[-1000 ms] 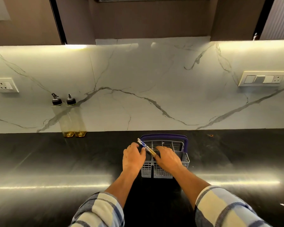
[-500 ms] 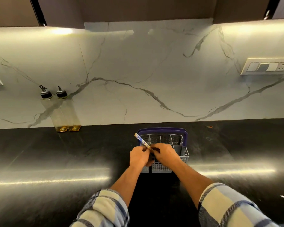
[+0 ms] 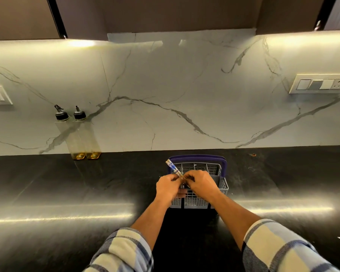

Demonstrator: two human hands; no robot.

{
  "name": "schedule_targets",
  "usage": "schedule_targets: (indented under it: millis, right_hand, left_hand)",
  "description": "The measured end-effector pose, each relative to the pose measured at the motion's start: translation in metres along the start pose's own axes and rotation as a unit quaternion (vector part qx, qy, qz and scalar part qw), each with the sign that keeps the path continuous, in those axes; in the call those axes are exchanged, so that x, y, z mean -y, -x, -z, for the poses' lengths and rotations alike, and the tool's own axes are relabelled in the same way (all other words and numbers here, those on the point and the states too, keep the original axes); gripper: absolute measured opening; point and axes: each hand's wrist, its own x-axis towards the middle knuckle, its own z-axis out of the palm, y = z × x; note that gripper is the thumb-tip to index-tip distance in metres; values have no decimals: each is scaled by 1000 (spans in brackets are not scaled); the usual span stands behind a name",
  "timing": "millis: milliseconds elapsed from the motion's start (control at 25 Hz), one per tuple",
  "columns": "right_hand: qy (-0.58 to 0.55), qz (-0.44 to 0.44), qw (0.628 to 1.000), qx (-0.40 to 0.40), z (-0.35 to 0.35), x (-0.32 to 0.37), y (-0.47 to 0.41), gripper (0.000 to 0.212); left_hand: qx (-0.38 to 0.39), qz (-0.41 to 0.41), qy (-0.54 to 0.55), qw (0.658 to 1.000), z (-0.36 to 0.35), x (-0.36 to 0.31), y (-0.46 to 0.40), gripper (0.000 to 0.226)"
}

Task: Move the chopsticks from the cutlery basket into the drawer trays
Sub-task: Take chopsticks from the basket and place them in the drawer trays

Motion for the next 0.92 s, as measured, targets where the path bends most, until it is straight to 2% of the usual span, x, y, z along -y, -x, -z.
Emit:
schedule_targets:
  millis: [280, 520, 640, 920]
  right_hand:
    - [-8, 53, 995, -78, 31, 34, 11, 14]
    - [-127, 77, 976, -157, 73, 87, 22, 14]
    - [-179, 81, 967, -164, 88, 110, 28, 13]
    - [-275, 78, 950, -121, 88, 136, 59, 11]
  left_hand:
    - [5, -98, 29, 995, 9, -35, 29, 28]
    - [14, -205, 54, 977, 29, -84, 66, 29]
    - [23, -239, 47, 970, 39, -107, 86, 28]
    - [40, -225, -26, 973, 70, -125, 120, 27]
